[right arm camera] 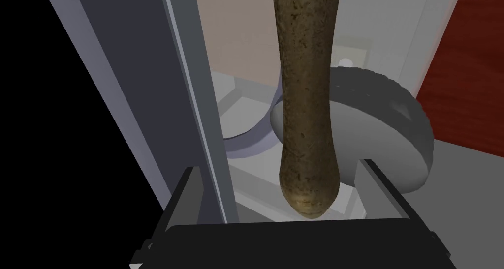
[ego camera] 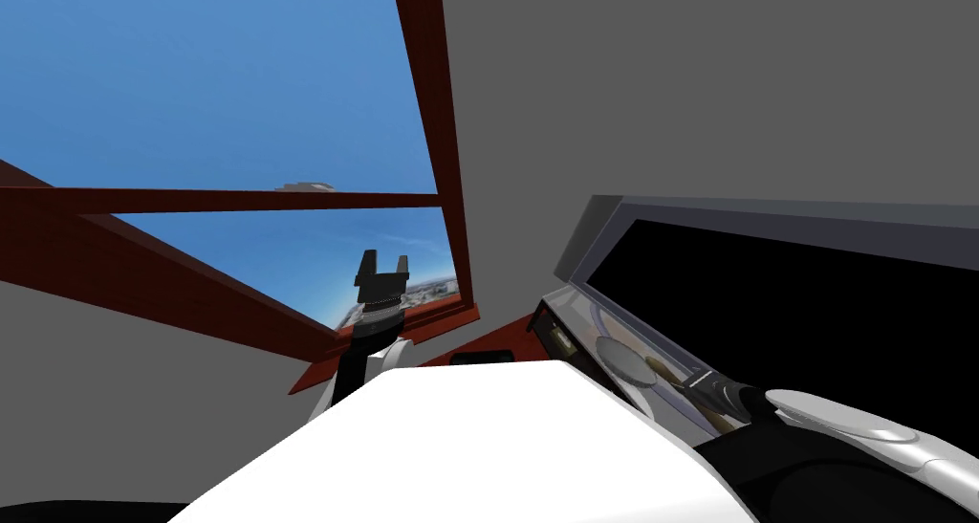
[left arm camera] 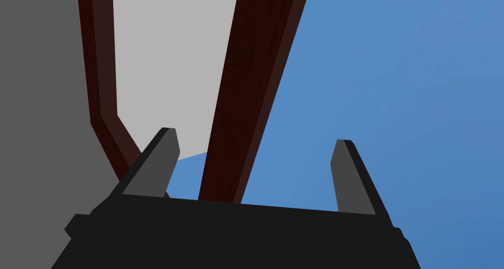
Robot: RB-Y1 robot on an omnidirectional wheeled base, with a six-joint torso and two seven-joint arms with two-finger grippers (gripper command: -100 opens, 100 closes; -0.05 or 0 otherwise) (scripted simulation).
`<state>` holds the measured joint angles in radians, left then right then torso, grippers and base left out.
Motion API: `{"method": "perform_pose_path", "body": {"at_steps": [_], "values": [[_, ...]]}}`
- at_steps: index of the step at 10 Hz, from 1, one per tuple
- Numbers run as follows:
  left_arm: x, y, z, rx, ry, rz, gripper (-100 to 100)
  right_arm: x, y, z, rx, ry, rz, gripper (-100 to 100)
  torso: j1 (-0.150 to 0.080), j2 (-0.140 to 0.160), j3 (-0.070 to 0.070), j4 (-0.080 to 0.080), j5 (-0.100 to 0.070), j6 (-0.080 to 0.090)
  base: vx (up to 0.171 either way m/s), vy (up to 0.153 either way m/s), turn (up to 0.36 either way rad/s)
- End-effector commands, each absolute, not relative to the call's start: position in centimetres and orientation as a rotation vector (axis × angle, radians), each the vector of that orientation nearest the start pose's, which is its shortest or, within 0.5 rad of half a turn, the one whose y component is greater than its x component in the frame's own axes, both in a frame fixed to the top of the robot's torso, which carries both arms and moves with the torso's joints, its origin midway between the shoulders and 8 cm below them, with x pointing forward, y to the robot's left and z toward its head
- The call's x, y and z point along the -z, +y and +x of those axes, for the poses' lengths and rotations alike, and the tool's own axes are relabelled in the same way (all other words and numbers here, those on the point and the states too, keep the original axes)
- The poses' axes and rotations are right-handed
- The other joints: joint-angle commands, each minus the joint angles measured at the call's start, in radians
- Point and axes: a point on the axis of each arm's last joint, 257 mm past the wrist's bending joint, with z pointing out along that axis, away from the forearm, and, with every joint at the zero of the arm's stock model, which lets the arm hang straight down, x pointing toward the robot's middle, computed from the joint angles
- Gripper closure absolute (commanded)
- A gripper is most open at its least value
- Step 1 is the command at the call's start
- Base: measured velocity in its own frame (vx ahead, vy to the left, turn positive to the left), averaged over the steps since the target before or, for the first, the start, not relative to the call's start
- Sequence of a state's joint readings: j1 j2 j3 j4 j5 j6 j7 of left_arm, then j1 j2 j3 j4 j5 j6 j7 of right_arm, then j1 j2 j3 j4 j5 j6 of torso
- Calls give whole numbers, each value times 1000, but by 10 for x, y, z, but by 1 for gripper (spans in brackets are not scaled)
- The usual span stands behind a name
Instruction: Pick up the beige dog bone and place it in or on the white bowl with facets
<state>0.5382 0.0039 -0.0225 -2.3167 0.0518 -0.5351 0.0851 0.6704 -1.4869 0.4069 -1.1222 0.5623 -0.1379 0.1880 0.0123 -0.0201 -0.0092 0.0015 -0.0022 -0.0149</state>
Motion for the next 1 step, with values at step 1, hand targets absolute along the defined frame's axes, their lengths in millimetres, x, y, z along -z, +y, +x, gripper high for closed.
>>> {"method": "perform_pose_path", "body": {"at_steps": [1], "values": [[-35,280,328,1432,533,-691,0,350,-764,98,726,2752,-527,0,0,0,0,0,0,0,0,0,0]]}}
